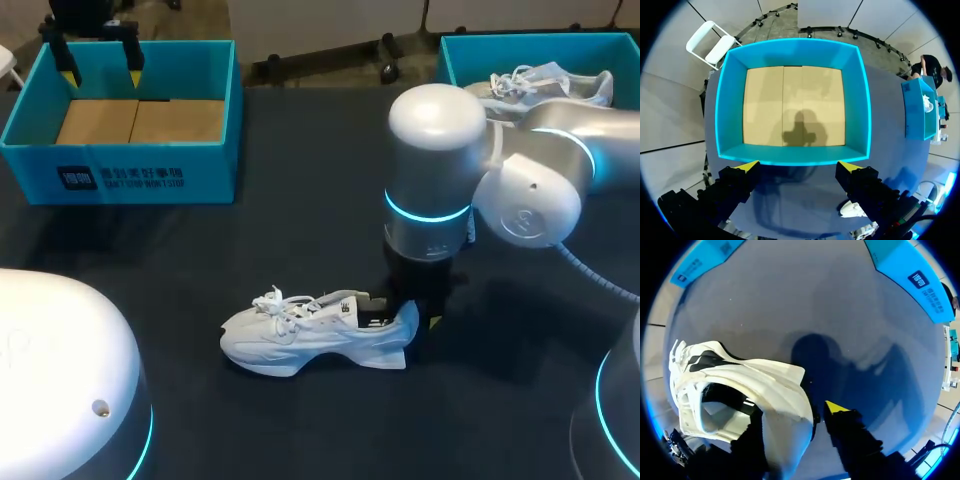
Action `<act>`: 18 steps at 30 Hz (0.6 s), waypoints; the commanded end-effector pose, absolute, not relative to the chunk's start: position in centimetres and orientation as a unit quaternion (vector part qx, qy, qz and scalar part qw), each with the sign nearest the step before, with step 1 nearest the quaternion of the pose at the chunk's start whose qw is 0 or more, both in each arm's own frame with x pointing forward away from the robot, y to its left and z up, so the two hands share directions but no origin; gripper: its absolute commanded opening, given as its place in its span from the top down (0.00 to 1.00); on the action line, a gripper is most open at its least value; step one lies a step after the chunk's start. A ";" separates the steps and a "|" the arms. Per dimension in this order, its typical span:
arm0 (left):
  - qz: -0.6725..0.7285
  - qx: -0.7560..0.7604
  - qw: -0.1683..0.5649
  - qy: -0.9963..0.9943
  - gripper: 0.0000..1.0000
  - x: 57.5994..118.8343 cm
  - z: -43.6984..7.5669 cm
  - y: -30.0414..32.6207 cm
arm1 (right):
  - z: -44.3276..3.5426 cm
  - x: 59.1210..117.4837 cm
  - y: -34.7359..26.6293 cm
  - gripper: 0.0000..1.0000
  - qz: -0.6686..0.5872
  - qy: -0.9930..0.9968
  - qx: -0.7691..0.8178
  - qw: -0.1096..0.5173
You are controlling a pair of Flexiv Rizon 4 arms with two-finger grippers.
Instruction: Take the shoe out of the shoebox, open the shoe tongue, remove and reinsert the insole, then place the shoe into the shoebox
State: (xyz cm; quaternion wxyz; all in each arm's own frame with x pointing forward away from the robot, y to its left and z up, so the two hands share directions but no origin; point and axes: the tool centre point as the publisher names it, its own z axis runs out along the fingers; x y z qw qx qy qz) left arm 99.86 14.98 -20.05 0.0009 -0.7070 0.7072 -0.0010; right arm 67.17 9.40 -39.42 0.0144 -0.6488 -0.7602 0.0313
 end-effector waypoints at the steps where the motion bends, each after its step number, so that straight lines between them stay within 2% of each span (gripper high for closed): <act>1: -0.001 -0.707 0.001 0.707 0.00 99.9 -20.0 15.0 | -38.6 66.9 9.4 0.00 0.023 -0.759 -0.650 0.015; 11: -0.001 -0.707 0.001 0.707 0.00 99.9 -20.0 15.0 | -33.8 67.4 7.7 0.00 -0.041 -0.764 -0.640 0.074; 18: -0.001 -0.707 0.001 0.707 0.00 99.9 -20.0 15.0 | -31.3 68.1 5.8 0.00 -0.132 -0.824 -0.541 0.106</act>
